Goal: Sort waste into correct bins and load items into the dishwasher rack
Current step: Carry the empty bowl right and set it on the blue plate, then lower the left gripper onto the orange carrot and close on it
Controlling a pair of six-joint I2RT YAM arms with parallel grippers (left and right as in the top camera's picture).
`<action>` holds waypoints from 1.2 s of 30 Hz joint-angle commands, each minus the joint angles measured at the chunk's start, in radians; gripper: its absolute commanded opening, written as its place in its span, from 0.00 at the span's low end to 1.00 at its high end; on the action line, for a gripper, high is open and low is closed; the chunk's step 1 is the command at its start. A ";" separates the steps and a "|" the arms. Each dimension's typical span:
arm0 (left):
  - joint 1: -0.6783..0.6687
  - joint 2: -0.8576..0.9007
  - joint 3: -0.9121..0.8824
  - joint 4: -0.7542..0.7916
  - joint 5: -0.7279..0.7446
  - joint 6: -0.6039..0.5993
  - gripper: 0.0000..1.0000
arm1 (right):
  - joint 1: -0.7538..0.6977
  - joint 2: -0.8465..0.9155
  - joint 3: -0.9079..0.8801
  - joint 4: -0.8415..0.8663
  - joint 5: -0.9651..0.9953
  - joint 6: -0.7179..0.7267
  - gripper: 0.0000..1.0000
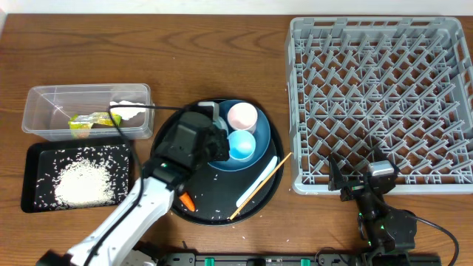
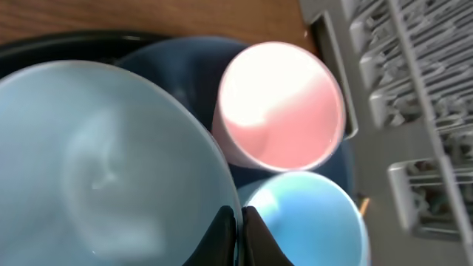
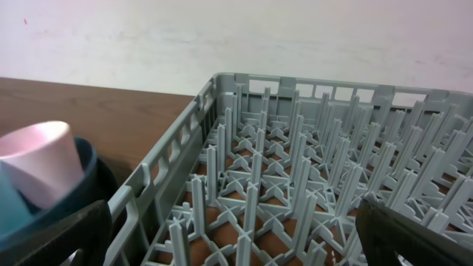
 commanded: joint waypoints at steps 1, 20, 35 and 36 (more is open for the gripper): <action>0.002 0.019 0.024 0.014 -0.049 0.028 0.08 | 0.003 -0.002 -0.002 -0.002 -0.008 -0.007 0.99; 0.012 -0.220 0.100 -0.113 -0.097 0.027 0.41 | 0.003 -0.003 -0.002 -0.002 -0.008 -0.007 0.99; 0.305 -0.159 0.132 -0.575 -0.112 0.018 0.79 | 0.003 -0.003 -0.002 -0.002 -0.008 -0.008 0.99; 0.308 -0.146 0.132 -0.584 -0.109 0.024 0.79 | 0.003 -0.003 -0.002 -0.002 -0.008 -0.007 0.99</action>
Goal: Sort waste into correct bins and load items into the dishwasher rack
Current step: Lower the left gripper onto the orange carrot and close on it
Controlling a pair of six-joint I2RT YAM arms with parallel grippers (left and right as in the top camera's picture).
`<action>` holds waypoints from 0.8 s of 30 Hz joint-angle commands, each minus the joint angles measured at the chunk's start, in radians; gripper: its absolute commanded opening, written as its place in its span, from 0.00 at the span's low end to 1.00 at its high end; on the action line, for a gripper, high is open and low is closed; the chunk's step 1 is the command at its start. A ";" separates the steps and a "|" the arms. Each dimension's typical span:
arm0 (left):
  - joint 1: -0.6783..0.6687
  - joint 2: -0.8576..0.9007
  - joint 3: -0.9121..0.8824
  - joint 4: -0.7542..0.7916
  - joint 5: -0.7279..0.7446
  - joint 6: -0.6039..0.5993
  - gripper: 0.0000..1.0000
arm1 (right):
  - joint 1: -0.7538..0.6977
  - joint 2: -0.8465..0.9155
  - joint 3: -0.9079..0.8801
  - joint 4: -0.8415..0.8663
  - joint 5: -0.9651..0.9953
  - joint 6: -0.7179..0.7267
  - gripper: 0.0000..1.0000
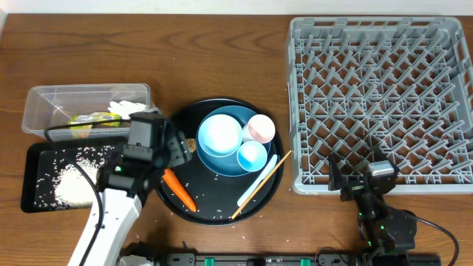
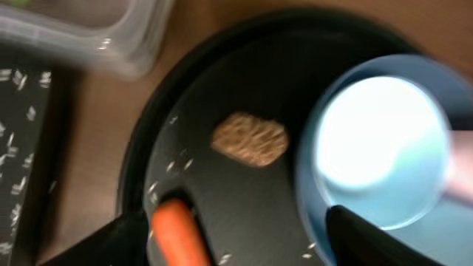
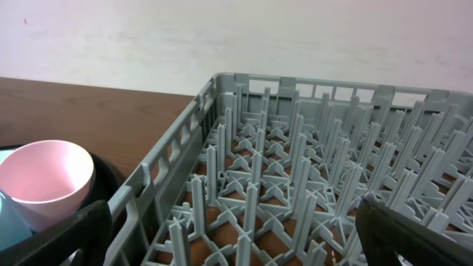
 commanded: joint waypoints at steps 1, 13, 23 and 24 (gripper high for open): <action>0.016 0.040 0.020 -0.026 0.026 0.024 0.79 | 0.003 -0.003 -0.002 -0.002 -0.008 -0.007 0.99; 0.016 0.135 0.000 -0.247 0.078 -0.134 0.95 | 0.003 -0.003 -0.002 -0.002 -0.008 -0.007 0.99; 0.016 0.137 -0.094 -0.162 0.090 -0.191 0.82 | 0.003 -0.003 -0.002 -0.002 -0.008 -0.008 0.99; 0.016 0.137 -0.105 -0.147 0.090 -0.195 0.81 | 0.003 -0.003 -0.002 -0.002 -0.008 -0.007 0.99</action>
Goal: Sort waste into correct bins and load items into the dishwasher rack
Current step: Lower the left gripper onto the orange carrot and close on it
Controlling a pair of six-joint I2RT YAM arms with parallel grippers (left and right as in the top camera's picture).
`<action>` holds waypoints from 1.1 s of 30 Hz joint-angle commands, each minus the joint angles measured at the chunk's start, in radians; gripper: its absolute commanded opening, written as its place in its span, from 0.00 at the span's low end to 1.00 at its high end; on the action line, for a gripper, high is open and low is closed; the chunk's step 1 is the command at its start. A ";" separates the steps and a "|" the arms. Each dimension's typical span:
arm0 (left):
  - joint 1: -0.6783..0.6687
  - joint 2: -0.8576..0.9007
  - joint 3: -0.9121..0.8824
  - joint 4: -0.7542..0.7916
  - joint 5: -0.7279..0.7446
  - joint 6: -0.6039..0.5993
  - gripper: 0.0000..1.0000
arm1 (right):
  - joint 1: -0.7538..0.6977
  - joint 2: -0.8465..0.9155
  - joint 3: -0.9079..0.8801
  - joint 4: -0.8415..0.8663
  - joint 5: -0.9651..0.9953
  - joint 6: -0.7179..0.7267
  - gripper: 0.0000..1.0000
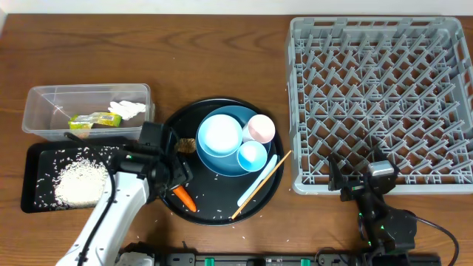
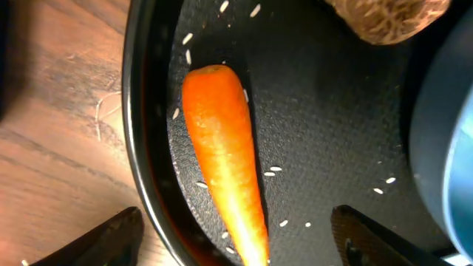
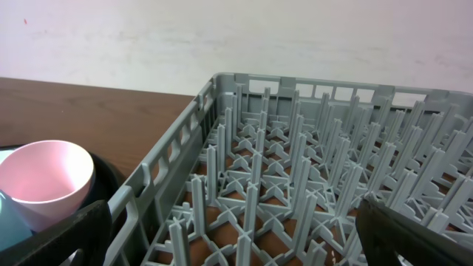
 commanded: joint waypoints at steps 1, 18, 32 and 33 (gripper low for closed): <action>0.004 0.006 -0.035 0.027 0.007 -0.037 0.81 | 0.003 -0.003 -0.002 -0.002 -0.008 -0.008 0.99; 0.004 0.006 -0.156 0.220 0.007 -0.079 0.56 | 0.003 -0.003 -0.002 -0.001 -0.008 -0.008 0.99; 0.004 0.006 -0.209 0.298 0.007 -0.079 0.36 | 0.003 -0.003 -0.002 -0.002 -0.008 -0.007 0.99; 0.004 0.006 -0.209 0.298 0.007 -0.079 0.36 | 0.003 -0.003 -0.002 -0.002 -0.008 -0.008 0.99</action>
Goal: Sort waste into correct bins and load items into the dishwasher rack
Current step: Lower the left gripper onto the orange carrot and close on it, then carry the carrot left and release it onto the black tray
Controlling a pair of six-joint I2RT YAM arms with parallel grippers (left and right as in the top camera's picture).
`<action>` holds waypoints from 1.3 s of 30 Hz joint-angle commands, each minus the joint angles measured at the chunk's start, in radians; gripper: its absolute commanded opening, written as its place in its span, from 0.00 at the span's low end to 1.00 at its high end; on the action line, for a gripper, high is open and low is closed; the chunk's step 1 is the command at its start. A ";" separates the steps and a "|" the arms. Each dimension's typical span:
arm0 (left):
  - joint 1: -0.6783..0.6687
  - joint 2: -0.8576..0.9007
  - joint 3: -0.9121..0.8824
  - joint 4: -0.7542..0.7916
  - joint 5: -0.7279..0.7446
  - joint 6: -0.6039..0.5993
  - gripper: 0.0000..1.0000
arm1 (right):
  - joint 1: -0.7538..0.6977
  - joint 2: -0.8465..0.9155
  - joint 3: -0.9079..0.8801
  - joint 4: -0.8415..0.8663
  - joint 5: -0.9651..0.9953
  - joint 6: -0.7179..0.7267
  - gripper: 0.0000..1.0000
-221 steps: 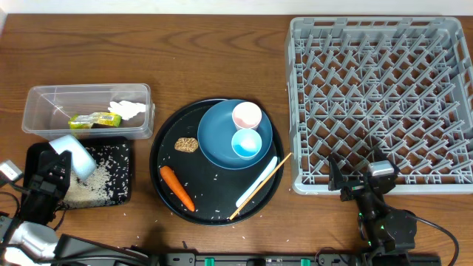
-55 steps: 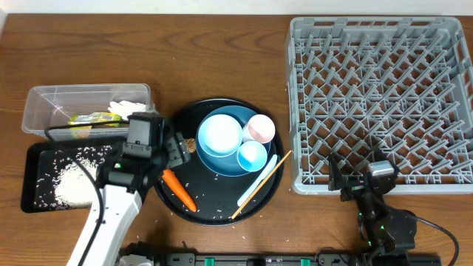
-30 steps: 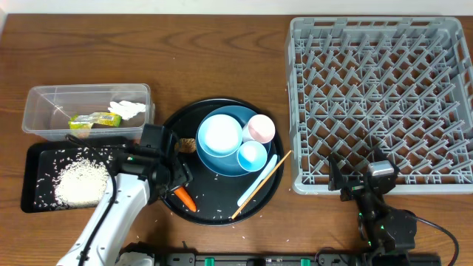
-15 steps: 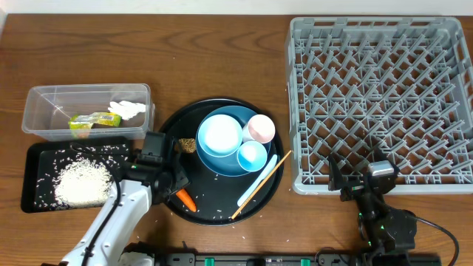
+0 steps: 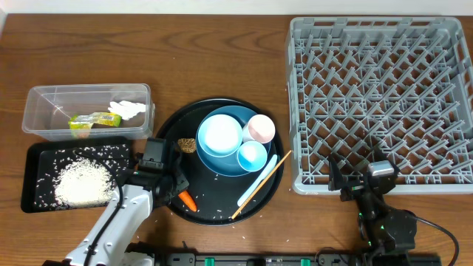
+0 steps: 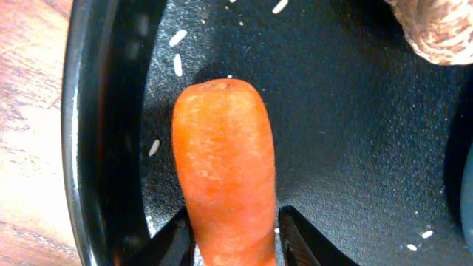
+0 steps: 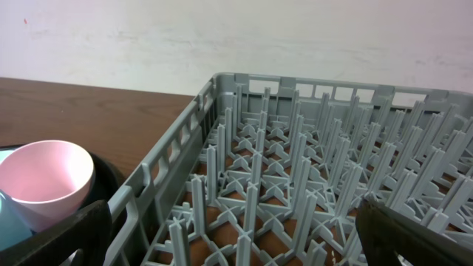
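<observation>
An orange carrot (image 6: 225,170) lies on the round black tray (image 6: 340,148) near its left rim, among scattered rice grains; overhead shows the carrot (image 5: 187,199) poking out from under the arm. My left gripper (image 6: 233,240) has a black finger on each side of the carrot's thick body, closed in against it. A brown lump (image 6: 436,33) lies further in on the tray. The grey dishwasher rack (image 5: 377,96) stands at the right. My right gripper (image 5: 360,176) rests open at the rack's front edge, holding nothing.
On the tray (image 5: 222,210) sit a blue bowl (image 5: 219,137), a pink cup (image 5: 260,128), a small blue cup (image 5: 251,155), a white spoon and a chopstick (image 5: 260,183). A clear bin (image 5: 85,111) with wrappers and a black rice tray (image 5: 77,176) lie at the left.
The left gripper has come down closer over the carrot and its fingers have narrowed from wide apart to pressing on the carrot's sides. The right arm is unchanged.
At first the left gripper was shut on the blue bowl's rim, by the cups. Then it was open over the tray's left side, the bowl set down. Then it hung open above the carrot, and now it is closed round it. The right arm stayed still.
</observation>
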 commanded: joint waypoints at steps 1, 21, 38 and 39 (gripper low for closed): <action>0.004 0.006 -0.005 0.005 -0.006 -0.007 0.36 | 0.003 -0.003 -0.002 -0.002 -0.008 -0.007 0.99; 0.005 -0.015 0.143 -0.067 0.001 0.014 0.19 | 0.003 -0.003 -0.002 -0.002 -0.008 -0.007 0.99; 0.520 -0.015 0.449 -0.283 -0.008 0.123 0.19 | 0.003 -0.003 -0.002 -0.002 -0.008 -0.008 0.99; 0.569 -0.015 0.449 -0.287 -0.003 0.127 0.19 | 0.003 -0.003 -0.002 -0.002 -0.008 -0.007 0.99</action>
